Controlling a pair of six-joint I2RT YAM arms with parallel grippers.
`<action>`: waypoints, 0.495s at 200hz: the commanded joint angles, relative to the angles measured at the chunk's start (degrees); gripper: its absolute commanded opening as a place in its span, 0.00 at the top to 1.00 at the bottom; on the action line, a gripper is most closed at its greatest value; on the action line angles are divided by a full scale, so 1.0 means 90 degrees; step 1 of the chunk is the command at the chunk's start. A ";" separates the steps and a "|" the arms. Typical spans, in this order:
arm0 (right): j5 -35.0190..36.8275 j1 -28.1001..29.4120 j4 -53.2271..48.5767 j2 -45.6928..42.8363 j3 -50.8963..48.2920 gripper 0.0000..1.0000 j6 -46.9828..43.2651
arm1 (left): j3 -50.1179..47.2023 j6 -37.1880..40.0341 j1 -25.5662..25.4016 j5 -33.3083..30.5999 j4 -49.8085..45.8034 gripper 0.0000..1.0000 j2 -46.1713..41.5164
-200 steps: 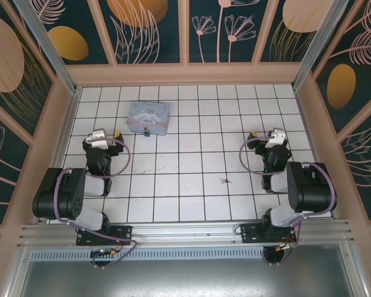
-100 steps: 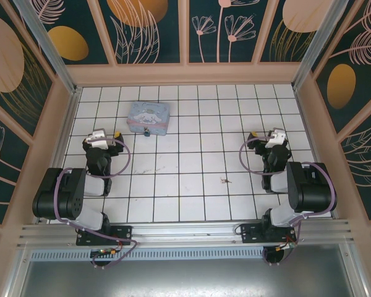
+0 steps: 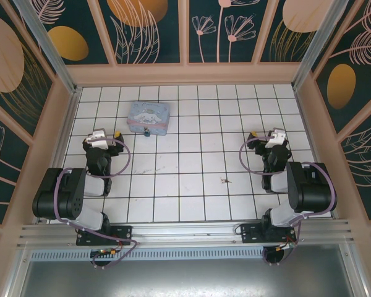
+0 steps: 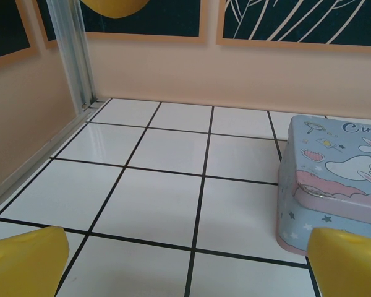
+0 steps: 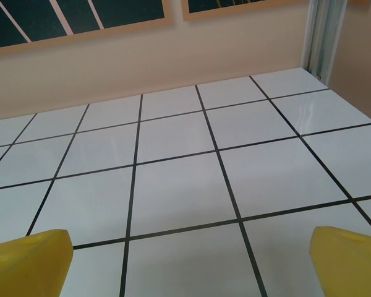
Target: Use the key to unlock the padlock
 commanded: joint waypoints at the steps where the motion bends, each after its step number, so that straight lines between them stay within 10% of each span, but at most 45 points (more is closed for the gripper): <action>1: -0.0034 -0.0023 0.0137 0.0033 0.0052 0.01 -0.0041 | 0.0064 -0.0023 0.0069 0.0118 0.0175 0.01 -0.0010; 99: 0.0601 -0.0073 -0.5286 -0.0832 0.2876 0.01 0.2237 | 0.2139 -0.0871 0.0066 -0.0369 -0.4117 0.01 -0.1082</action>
